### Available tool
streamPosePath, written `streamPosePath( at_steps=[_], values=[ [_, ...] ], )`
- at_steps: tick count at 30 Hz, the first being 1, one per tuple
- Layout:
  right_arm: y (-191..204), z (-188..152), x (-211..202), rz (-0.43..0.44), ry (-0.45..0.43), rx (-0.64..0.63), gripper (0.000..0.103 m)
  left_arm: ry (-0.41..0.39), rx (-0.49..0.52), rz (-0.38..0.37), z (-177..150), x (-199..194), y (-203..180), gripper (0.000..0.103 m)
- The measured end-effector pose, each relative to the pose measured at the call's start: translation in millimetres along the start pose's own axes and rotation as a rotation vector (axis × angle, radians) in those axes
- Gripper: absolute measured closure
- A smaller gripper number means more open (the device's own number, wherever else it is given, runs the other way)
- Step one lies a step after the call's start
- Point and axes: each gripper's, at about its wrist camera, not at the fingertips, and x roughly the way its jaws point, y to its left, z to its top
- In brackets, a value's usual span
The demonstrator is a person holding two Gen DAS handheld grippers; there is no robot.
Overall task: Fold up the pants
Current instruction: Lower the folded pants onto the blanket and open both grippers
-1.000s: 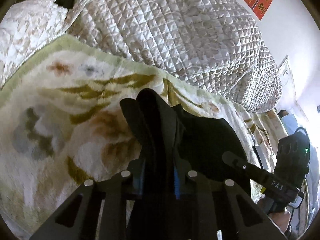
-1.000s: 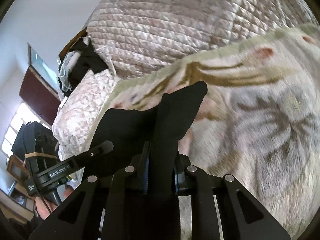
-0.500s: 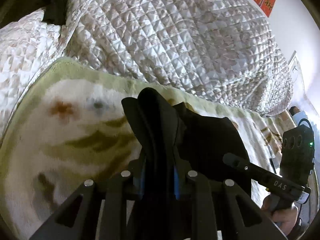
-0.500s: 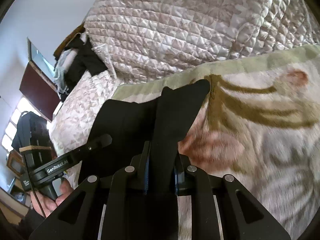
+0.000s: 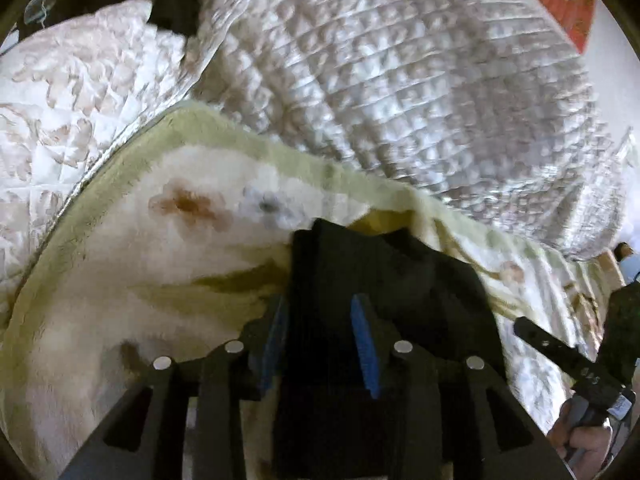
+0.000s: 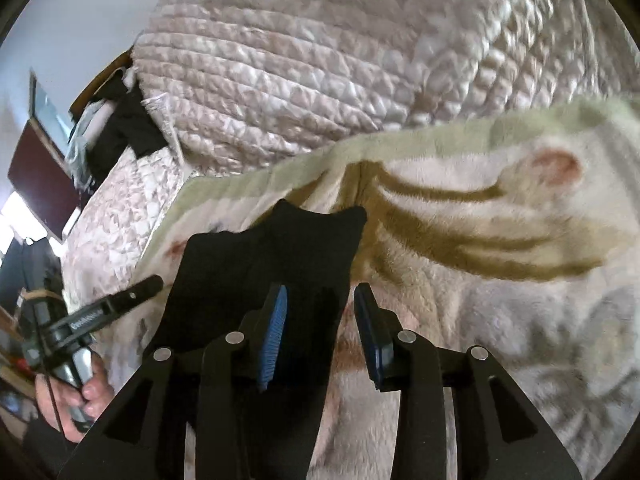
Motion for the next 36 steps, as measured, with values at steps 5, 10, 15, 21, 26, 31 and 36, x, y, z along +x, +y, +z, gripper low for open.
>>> streamPosePath(
  at_steps=[5, 10, 15, 21, 26, 31, 36],
  values=[
    [41, -36, -7, -0.03, 0.018, -0.174, 0.079, 0.013, 0.109, -0.037, -34, -12, -23, 0.066],
    [54, -68, 5, -0.113, 0.059, -0.315, 0.079, 0.041, 0.172, 0.0, -58, -2, -22, 0.066],
    [55, -65, 1, -0.137, 0.074, -0.326, 0.078, 0.028, 0.191, 0.022, -59, -7, -26, 0.065],
    [53, -59, -19, -0.112, 0.026, -0.29, 0.078, -0.006, 0.197, 0.047, -62, -21, -33, 0.066],
    [59, -58, -23, -0.099, 0.01, -0.289, 0.078, -0.013, 0.223, 0.08, -65, -24, -42, 0.066],
    [55, -68, -13, -0.109, 0.053, -0.288, 0.078, -0.012, 0.253, 0.106, -70, -22, -47, 0.066],
    [50, -69, -9, -0.1, 0.064, -0.264, 0.078, -0.002, 0.297, 0.144, -77, -14, -49, 0.066]
  ],
)
